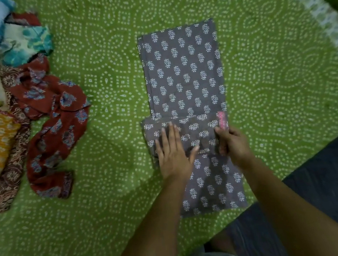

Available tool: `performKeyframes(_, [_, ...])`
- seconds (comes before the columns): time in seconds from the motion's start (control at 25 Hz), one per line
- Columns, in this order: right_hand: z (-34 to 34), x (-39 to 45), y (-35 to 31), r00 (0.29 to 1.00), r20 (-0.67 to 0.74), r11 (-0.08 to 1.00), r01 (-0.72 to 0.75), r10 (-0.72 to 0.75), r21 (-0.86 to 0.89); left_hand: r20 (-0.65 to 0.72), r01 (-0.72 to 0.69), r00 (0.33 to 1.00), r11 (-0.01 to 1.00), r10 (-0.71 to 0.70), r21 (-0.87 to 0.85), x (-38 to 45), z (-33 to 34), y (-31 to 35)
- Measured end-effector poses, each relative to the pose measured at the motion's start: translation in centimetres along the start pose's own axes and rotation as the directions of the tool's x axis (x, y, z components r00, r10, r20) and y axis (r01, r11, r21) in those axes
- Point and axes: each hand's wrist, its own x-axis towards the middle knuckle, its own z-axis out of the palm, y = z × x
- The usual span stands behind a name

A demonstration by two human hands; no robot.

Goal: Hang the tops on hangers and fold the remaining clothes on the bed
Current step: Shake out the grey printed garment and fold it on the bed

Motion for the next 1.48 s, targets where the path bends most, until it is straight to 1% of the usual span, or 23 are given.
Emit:
performKeyframes(0.2, [-2.5, -2.6, 2.3, 0.979, -0.198, 0.996, -0.036, 0.052, 0.081, 0.001, 0.048, 0.999, 0.992, -0.048, 0.118, 1.2, 0.9, 0.5])
performKeyframes(0.32, [-2.8, -2.8, 3.3, 0.967, -0.25, 0.989, -0.08, 0.047, -0.121, 0.044, 0.032, 0.998, 0.991, -0.038, 0.131, 1.5, 1.7, -0.1])
performKeyframes(0.44, [-2.9, -2.6, 3.0, 0.968, -0.242, 0.931, -0.142, 0.06, -0.338, 0.164, -0.085, 0.985, 0.977, 0.053, 0.194, 1.9, 2.4, -1.5])
performKeyframes(0.52, [-2.7, -2.1, 2.8, 0.97, -0.212, 0.911, -0.193, 0.12, -0.365, 0.196, -0.127, 0.977, 0.962, 0.08, 0.24, 2.5, 2.5, -2.2])
performKeyframes(0.6, [-2.2, -1.2, 2.4, 0.948, -0.177, 0.954, -0.283, 0.263, -0.098, 0.203, -0.171, 0.972, 0.951, 0.12, 0.258, 2.8, 2.4, -2.4])
performKeyframes(0.68, [-0.9, -0.4, 1.1, 0.915, -0.067, 0.887, -0.366, 0.399, 0.282, 0.191, -0.242, 0.959, 0.957, 0.211, 0.157, 2.8, 2.0, -2.6])
performKeyframes(0.76, [0.3, 0.1, -0.5, 0.924, 0.001, 0.802, -0.332, 0.382, 0.497, 0.08, -0.257, 0.962, 0.965, 0.261, -0.05, 2.5, 1.2, -3.1])
performKeyframes(0.8, [0.6, 0.2, -0.9, 0.935, 0.012, 0.791, -0.307, 0.355, 0.529, 0.001, -0.22, 0.975, 0.963, 0.223, -0.155, 2.2, 0.8, -3.6])
performKeyframes(0.84, [0.8, 0.0, -1.1, 0.951, -0.01, 0.835, -0.266, 0.309, 0.482, -0.053, -0.18, 0.984, 0.954, 0.172, -0.241, 1.7, 0.5, -4.1])
performKeyframes(0.88, [0.4, -0.3, -0.9, 0.978, -0.058, 0.928, -0.17, 0.2, 0.333, -0.08, -0.172, 0.985, 0.943, 0.155, -0.285, 1.1, 0.3, -4.8])
performKeyframes(0.92, [-0.8, -0.6, 0.0, 0.994, -0.106, 0.998, -0.014, 0.02, 0.059, -0.082, -0.212, 0.977, 0.938, 0.196, -0.275, 0.4, 0.3, -5.5])
performKeyframes(0.96, [-2.7, -0.9, 1.2, 0.979, -0.043, 0.932, 0.176, -0.2, -0.318, -0.051, -0.297, 0.955, 0.932, 0.293, -0.205, -0.3, 0.4, -6.4])
performKeyframes(1.0, [-4.9, -1.3, 2.4, 0.927, 0.162, 0.682, 0.359, -0.338, -0.637, 0.018, -0.412, 0.909, 0.907, 0.416, -0.089, -1.0, 0.6, -7.4])
performKeyframes(1.04, [-7.3, -1.4, 3.3, 0.837, 0.413, 0.328, 0.528, -0.36, -0.784, 0.096, -0.527, 0.847, 0.849, 0.522, 0.035, -1.5, 0.8, -8.3])
performKeyframes(1.08, [-9.4, -1.4, 3.9, 0.722, 0.624, -0.007, 0.652, -0.3, -0.758, 0.166, -0.618, 0.785, 0.775, 0.597, 0.129, -1.8, 1.0, -9.1])
performKeyframes(1.12, [-11.0, -1.2, 4.1, 0.616, 0.762, -0.252, 0.719, -0.201, -0.648, 0.204, -0.677, 0.735, 0.713, 0.646, 0.183, -2.1, 1.6, -9.8])
performKeyframes(1.16, [-11.7, -1.0, 4.0, 0.535, 0.84, -0.398, 0.753, -0.093, -0.524, 0.223, -0.711, 0.703, 0.67, 0.675, 0.212, -2.1, 2.0, -10.1])
performKeyframes(1.24, [-11.3, 0.8, 4.3, 0.379, 0.925, -0.508, 0.803, 0.035, -0.31, 0.235, -0.748, 0.662, 0.612, 0.711, 0.257, -1.8, 3.1, -9.7])
performKeyframes(1.28, [-10.4, 1.8, 4.3, 0.294, 0.954, -0.515, 0.828, 0.062, -0.222, 0.207, -0.758, 0.649, 0.597, 0.732, 0.263, -1.5, 3.7, -9.5])
performKeyframes(1.32, [-9.5, 2.6, 4.3, 0.25, 0.965, -0.479, 0.859, 0.081, -0.182, 0.188, -0.758, 0.648, 0.604, 0.738, 0.244, -1.1, 3.7, -9.3])
performKeyframes(1.36, [-8.9, 3.3, 4.3, 0.259, 0.962, -0.392, 0.896, 0.084, -0.207, 0.17, -0.752, 0.658, 0.633, 0.733, 0.183, -0.6, 4.1, -9.3])
performKeyframes(1.4, [-8.3, 3.5, 3.8, 0.329, 0.942, -0.244, 0.921, 0.067, -0.304, 0.149, -0.712, 0.698, 0.701, 0.7, 0.044, -0.1, 4.1, -9.3])
performKeyframes(1.48, [-7.3, 3.0, 2.8, 0.613, 0.786, 0.136, 0.775, 0.08, -0.618, 0.107, -0.429, 0.865, 0.834, 0.49, -0.348, 0.3, 3.0, -8.5])
